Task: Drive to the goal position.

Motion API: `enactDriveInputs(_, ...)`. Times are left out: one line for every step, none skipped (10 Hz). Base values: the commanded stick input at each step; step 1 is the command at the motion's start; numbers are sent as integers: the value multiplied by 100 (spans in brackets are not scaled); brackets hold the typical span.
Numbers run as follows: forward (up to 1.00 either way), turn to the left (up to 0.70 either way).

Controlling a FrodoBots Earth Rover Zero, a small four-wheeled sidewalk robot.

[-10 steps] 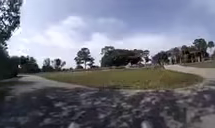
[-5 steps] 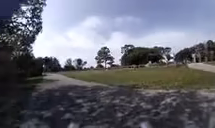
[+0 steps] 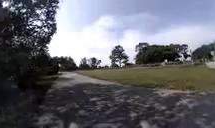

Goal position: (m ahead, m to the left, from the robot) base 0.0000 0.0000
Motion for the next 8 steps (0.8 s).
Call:
enactDriveInputs(0,0)
enactDriveInputs(0,0)
enactDriveInputs(0,-12)
enactDriveInputs(0,-45)
enactDriveInputs(0,-58)
enactDriveInputs(0,-70)
enactDriveInputs(0,-70)
enactDriveInputs(0,-70)
